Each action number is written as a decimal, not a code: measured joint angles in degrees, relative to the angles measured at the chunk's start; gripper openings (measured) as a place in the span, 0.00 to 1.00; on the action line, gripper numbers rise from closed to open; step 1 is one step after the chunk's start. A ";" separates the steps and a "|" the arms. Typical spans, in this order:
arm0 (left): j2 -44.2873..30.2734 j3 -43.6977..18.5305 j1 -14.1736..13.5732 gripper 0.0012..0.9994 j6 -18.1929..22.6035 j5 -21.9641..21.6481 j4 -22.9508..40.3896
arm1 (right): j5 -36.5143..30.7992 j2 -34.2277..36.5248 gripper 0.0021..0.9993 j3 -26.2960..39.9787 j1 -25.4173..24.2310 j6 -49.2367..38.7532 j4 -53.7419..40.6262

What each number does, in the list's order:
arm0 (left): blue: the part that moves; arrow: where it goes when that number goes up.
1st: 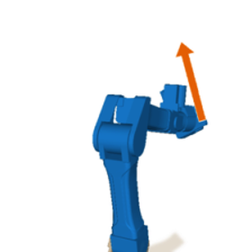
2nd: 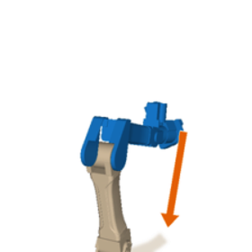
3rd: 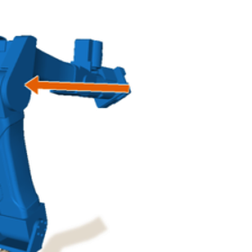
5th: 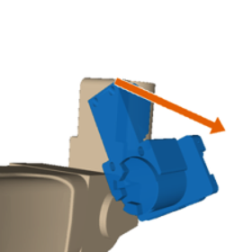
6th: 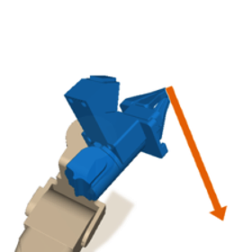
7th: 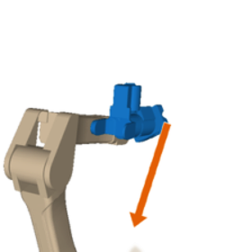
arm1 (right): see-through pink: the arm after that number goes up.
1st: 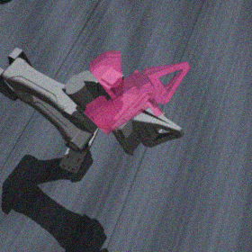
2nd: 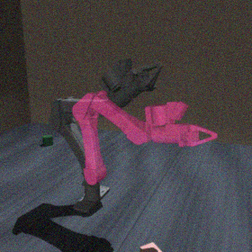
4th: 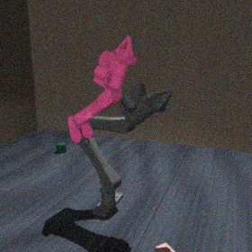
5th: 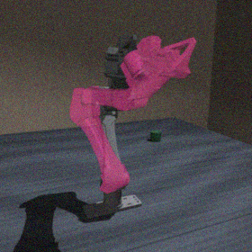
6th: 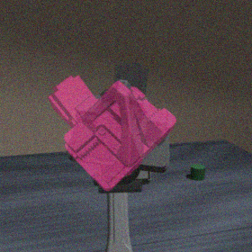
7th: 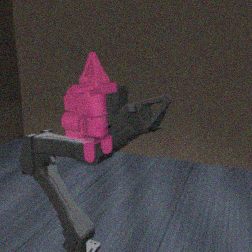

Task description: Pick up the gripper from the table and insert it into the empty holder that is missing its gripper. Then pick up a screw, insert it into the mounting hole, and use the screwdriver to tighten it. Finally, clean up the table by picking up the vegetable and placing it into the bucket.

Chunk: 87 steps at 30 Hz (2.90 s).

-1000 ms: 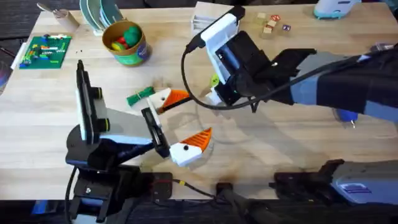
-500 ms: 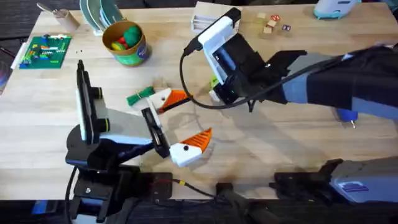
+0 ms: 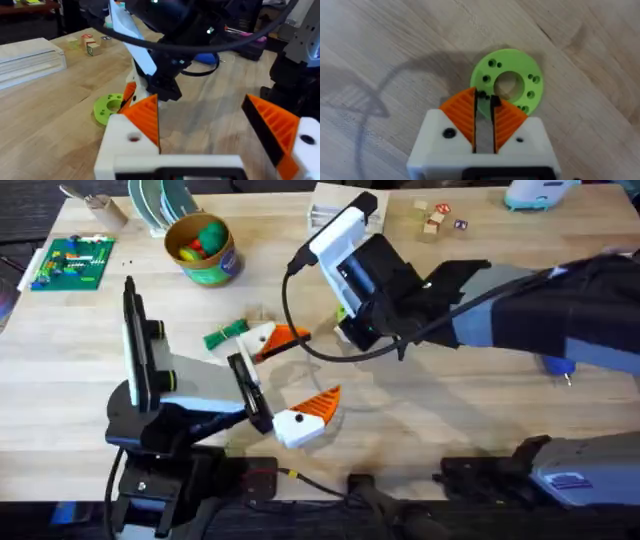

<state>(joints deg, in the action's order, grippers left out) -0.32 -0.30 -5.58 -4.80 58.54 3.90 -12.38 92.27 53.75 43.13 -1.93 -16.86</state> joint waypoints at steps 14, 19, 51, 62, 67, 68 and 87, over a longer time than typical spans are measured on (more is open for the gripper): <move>0.00 0.00 0.00 0.99 0.00 0.00 0.00 | -0.07 2.21 0.18 1.40 0.26 -1.18 0.72; 0.02 0.00 0.00 0.99 0.00 0.00 0.00 | -0.07 2.36 0.18 1.40 0.26 -2.73 1.58; 0.00 0.00 0.00 0.99 0.00 0.00 0.00 | -0.46 4.11 0.18 1.56 0.57 -4.95 5.24; 0.02 0.00 0.00 0.99 0.00 0.00 0.00 | -0.43 4.11 0.01 1.60 0.57 -4.99 5.38; 0.01 0.00 0.00 0.99 0.00 0.00 0.00 | -1.39 4.03 0.01 1.60 0.57 -4.99 4.83; 0.02 0.00 0.00 0.99 0.00 0.02 0.00 | -1.56 3.84 0.01 1.67 0.57 -4.99 4.21; 0.02 0.00 0.00 0.99 0.00 0.00 0.00 | -1.93 -2.58 0.00 20.74 0.57 -4.97 -18.46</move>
<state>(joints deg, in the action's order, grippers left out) -0.30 -0.30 -5.58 -4.80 58.54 3.90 -14.31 89.69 74.49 43.70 -6.90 -35.32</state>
